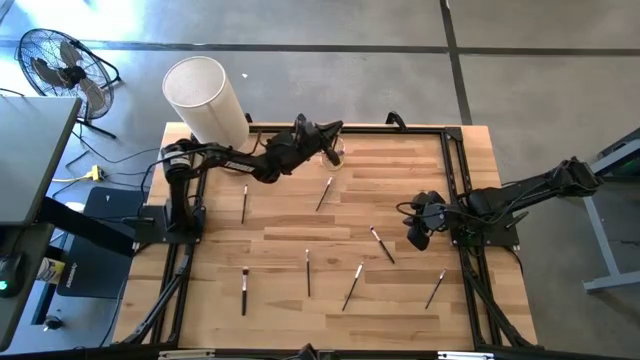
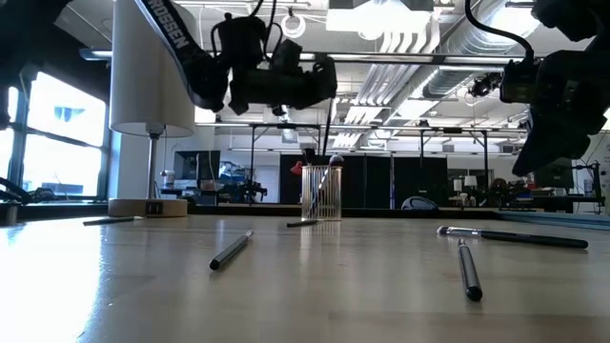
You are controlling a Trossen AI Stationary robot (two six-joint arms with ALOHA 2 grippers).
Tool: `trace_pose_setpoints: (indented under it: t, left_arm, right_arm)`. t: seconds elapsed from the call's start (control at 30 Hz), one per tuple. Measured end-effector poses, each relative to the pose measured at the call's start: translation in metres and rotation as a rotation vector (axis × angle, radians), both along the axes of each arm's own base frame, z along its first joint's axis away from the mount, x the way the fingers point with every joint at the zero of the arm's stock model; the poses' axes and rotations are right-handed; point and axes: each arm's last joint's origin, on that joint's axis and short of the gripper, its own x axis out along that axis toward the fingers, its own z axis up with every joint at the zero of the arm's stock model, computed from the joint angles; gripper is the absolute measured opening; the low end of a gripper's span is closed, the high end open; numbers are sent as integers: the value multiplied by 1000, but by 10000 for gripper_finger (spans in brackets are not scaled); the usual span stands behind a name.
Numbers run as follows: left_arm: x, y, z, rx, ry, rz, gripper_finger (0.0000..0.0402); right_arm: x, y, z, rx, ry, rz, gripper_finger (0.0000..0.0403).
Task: Sort items
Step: Put the angle shadow brush into the glass
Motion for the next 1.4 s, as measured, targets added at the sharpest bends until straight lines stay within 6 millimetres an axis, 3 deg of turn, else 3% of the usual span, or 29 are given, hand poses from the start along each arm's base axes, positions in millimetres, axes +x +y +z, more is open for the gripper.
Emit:
trace_pose_setpoints:
  t: [0.1, 0.23, 0.63, 1.13, 1.23, 1.4]
  left_arm:
    - [2, 1, 4, -16, 31, 13, 0]
    - [3, 3, -9, -64, 127, 69, 1]
    - [4, 3, -22, -112, 265, 70, 10]
    - [4, 3, -24, -155, 262, 39, 13]
    - [5, 2, -25, -164, 255, 11, 32]
    - [5, 2, -26, -275, 194, -21, 97]
  right_arm:
    - [0, 0, 0, 6, 2, 2, 1]
    - [0, 0, 0, 6, 2, 1, 2]
    - [0, 0, 0, -10, -2, -11, 1]
    - [0, 0, 0, -8, -2, -10, 2]
    - [0, 0, 0, -8, -2, -11, 1]
    - [0, 0, 0, -7, -3, -14, 2]
